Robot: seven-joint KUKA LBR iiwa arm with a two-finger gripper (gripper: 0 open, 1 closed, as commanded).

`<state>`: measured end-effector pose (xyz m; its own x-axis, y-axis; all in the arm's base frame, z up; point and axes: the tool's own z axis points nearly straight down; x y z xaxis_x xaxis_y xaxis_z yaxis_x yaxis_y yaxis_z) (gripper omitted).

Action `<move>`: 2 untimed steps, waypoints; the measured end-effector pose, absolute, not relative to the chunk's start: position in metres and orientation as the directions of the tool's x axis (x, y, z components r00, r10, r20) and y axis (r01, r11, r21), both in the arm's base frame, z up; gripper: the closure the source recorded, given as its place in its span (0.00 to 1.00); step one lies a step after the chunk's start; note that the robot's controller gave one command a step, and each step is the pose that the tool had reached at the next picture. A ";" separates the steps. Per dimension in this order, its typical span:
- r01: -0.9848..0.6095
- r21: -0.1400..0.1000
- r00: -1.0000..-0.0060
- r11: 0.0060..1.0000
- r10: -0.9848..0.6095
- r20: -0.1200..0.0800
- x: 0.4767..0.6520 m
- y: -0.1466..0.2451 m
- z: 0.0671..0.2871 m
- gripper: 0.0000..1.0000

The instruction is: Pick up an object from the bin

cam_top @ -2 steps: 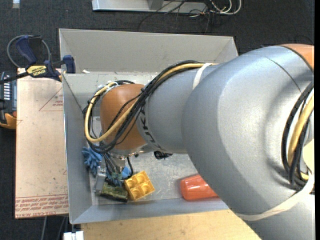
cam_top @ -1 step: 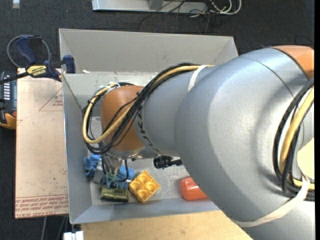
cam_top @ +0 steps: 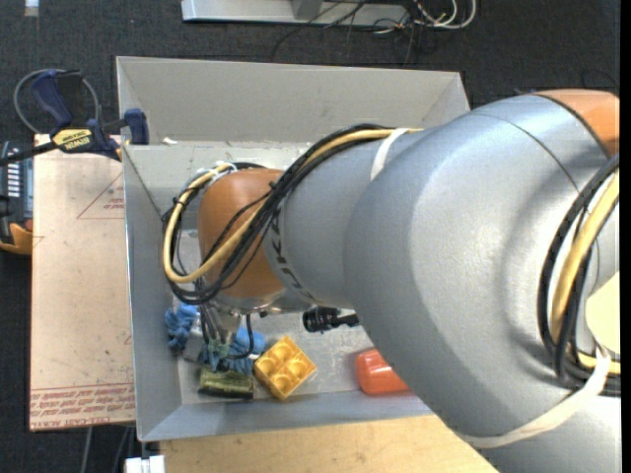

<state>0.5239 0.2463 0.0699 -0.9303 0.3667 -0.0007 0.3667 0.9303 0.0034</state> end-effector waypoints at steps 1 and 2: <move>0.367 -0.005 -0.930 0.930 0.367 0.009 0.520 0.245 0.094 1.00; 0.364 -0.003 -0.931 0.931 0.364 0.006 0.522 0.245 0.143 1.00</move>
Offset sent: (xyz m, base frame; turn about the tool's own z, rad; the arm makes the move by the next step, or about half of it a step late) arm -0.0030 -0.0014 0.1220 0.0002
